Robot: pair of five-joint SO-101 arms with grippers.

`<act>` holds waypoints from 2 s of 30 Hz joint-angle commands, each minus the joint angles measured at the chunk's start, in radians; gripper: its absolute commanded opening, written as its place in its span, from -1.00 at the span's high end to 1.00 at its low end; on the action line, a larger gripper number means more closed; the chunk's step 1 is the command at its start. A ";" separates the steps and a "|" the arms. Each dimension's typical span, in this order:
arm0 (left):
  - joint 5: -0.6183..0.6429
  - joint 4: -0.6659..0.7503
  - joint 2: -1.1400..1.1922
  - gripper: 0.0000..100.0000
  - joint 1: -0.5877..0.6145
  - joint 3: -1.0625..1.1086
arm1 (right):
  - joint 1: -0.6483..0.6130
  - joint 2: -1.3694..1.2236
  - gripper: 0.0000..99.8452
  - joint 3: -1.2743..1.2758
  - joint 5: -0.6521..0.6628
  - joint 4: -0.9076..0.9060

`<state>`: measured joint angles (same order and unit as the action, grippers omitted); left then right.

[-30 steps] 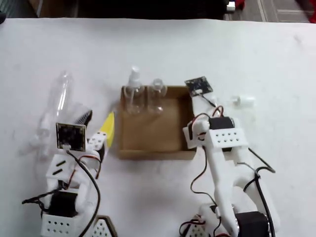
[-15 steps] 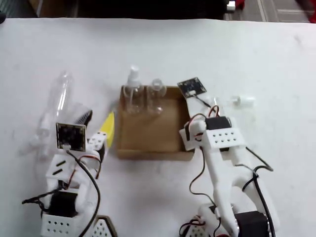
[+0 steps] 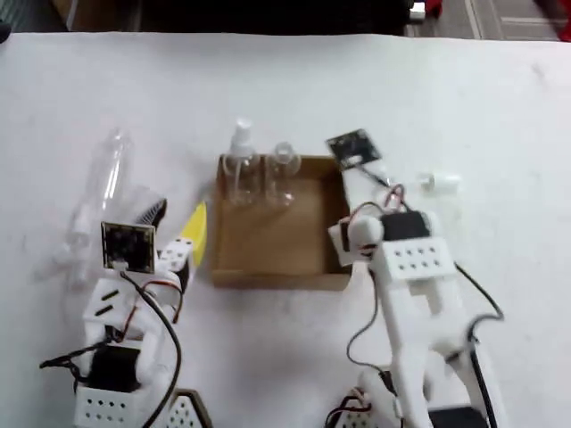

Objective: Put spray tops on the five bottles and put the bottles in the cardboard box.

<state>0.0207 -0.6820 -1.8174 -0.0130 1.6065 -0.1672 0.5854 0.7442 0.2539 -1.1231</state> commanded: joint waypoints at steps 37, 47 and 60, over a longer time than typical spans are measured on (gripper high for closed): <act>0.000 0.023 -0.008 0.62 -0.013 -0.006 | 0.476 -1.009 0.61 -1.120 -0.783 -0.174; 0.000 0.023 -0.008 0.62 -0.015 -0.008 | 0.455 -1.124 0.62 -1.185 -0.936 -0.137; 0.000 0.023 -0.008 0.62 -0.015 -0.008 | 0.452 -1.148 0.62 -1.178 -0.944 0.010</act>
<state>0.0207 -0.6820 -1.8174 -0.0146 1.6065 0.2946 -0.5731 -0.3989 -0.6820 -1.1431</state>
